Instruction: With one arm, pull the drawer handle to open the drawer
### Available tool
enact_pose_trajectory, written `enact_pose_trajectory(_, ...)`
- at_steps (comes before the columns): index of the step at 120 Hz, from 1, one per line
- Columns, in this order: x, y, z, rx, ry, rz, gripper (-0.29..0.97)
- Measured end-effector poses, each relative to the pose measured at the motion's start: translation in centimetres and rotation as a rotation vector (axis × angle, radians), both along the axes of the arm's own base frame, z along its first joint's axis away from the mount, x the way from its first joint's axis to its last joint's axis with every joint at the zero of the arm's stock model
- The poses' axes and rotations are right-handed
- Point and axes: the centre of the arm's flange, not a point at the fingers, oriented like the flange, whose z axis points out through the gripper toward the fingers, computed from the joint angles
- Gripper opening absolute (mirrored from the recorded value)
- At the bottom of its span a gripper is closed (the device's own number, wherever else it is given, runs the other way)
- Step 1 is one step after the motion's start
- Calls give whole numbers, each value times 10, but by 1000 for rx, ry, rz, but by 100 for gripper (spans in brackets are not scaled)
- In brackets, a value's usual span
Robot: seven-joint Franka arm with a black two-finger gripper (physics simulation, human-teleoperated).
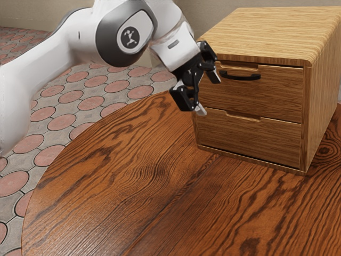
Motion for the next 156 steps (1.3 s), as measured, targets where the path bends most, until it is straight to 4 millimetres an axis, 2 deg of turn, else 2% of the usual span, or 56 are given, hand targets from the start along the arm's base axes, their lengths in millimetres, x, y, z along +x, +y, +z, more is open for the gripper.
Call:
enact_pose_trajectory(20,12,-9,-7,11,-9,-49,68)
enact_pose_trajectory(36,25,-4,-16,28,-26,-60,68)
enact_pose_trajectory(46,34,-7,-17,35,-52,-73,68)
enact_pose_trajectory(66,40,-5,-10,42,-104,-83,68)
enact_pose_trajectory(96,56,1,-20,58,-123,-80,68)
enact_pose_trajectory(114,62,0,-30,62,-118,-82,68)
enact_pose_trajectory(156,63,1,-33,63,-122,-83,70)
